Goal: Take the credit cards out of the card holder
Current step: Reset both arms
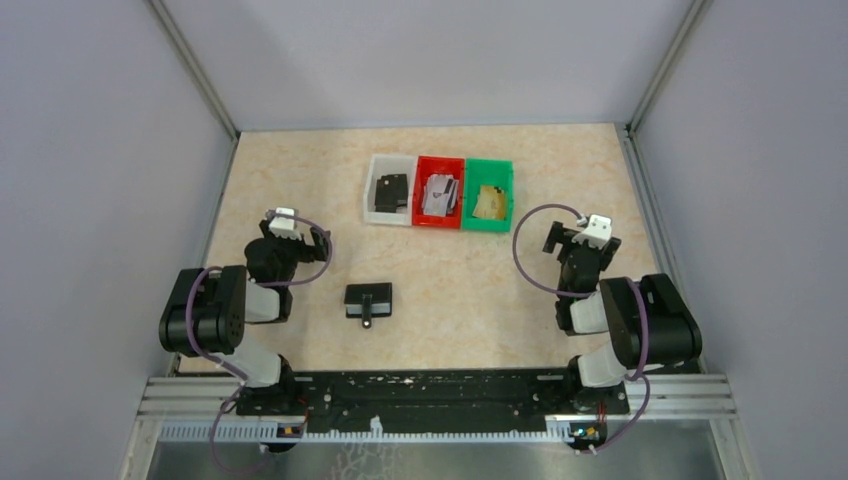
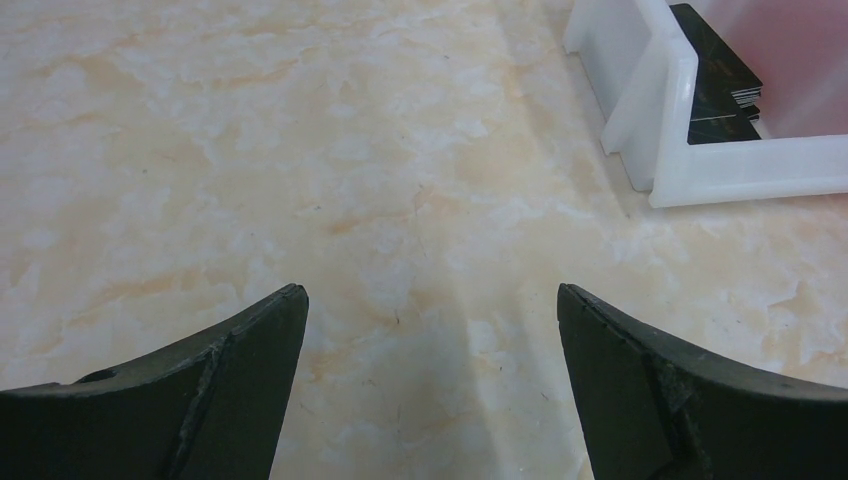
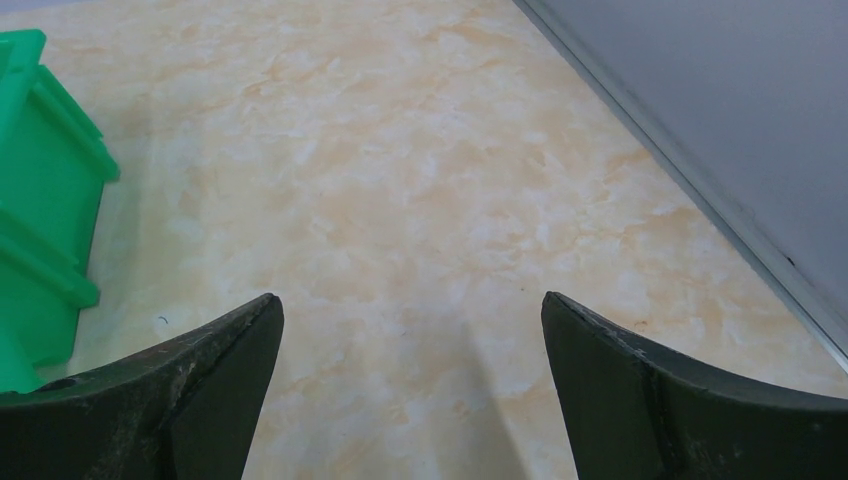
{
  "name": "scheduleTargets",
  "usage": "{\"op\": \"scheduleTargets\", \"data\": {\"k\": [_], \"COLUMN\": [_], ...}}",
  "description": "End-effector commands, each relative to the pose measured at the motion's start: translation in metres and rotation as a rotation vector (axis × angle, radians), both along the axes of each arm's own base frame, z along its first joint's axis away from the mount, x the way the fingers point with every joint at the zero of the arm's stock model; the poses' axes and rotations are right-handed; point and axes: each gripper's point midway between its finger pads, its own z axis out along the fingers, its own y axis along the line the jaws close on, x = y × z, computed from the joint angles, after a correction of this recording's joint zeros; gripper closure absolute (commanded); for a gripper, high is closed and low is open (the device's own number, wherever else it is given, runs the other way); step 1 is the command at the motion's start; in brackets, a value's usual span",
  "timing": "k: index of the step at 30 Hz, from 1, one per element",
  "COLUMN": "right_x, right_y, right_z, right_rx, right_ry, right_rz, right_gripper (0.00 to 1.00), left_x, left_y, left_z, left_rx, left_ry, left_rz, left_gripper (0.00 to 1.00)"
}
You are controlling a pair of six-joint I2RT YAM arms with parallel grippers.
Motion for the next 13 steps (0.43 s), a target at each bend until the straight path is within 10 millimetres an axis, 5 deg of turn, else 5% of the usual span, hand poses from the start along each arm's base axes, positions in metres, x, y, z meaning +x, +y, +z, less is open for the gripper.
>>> {"op": "scheduleTargets", "data": {"k": [1,13], "right_x": [0.0058,0.0057], "right_y": [0.0019,0.0017], "right_z": [0.018,0.0183], "right_rx": [0.018,0.018], "right_ry": [-0.068,-0.068], "right_rz": [0.016,0.015], "right_gripper": [0.01,0.01], "left_x": [0.0027,0.005], "left_y": [0.0026,-0.0012], "left_z": [0.0081,0.0059], "left_rx": [0.015,0.033], "left_ry": [-0.028,-0.016], "left_rz": [0.013,0.01], "left_gripper": [0.01,0.01]}}
